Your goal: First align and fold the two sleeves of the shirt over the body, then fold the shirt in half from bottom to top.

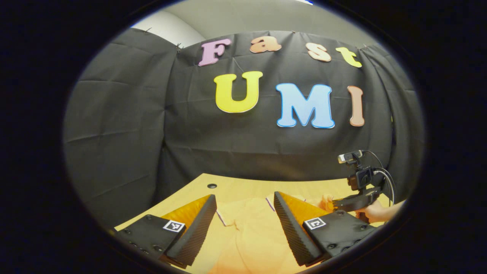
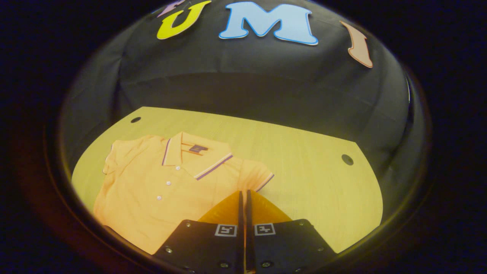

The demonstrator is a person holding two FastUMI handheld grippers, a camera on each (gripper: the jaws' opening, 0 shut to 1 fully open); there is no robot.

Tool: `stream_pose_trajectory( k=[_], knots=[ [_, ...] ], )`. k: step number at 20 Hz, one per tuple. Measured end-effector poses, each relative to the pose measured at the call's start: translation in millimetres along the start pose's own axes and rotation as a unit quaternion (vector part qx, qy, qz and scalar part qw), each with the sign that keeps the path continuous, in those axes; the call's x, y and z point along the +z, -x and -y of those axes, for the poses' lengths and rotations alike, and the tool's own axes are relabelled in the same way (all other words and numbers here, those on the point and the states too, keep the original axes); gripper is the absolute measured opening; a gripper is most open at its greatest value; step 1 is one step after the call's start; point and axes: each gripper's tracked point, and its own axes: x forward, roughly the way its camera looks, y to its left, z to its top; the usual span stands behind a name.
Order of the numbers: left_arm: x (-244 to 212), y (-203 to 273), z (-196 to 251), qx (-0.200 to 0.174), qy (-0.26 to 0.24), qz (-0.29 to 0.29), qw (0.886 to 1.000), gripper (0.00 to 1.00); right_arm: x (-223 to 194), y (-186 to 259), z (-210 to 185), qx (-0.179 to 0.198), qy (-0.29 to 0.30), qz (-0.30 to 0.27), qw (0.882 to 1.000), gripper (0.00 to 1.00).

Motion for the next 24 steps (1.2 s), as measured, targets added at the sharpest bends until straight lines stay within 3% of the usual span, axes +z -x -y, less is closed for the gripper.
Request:
stream_pose_trajectory(
  k=[11, 15, 21, 22, 24],
  knots=[
    [-7.2, -6.6, -26.1, 0.022, 0.01, -0.005, 1.0, 0.99, -24.9, -17.8, -40.7, 0.04, 0.022, -0.05, 0.998, 0.07],
    [-10.5, -12.3, -30.4, 0.022, 0.013, -0.007, 1.0, 0.99, -17.4, -13.0, -41.0, 0.038, 0.004, -0.044, 0.998, 0.18],
    [-18.2, -28.7, -35.6, 0.01, 0.017, -0.012, 1.0, 1.0, 1.0, 11.7, -44.8, 0.041, -0.015, -0.021, 0.999, 0.64],
    [-20.9, -33.2, -35.6, 0.006, 0.018, -0.015, 1.0, 1.0, 6.2, 18.7, -45.2, 0.039, -0.018, -0.011, 0.999, 0.8],
    [-25.9, -43.3, -36.9, -0.003, 0.02, -0.019, 1.0, 1.0, 17.4, 35.0, -46.3, 0.033, -0.026, 0.008, 0.999, 0.89]
  ],
)
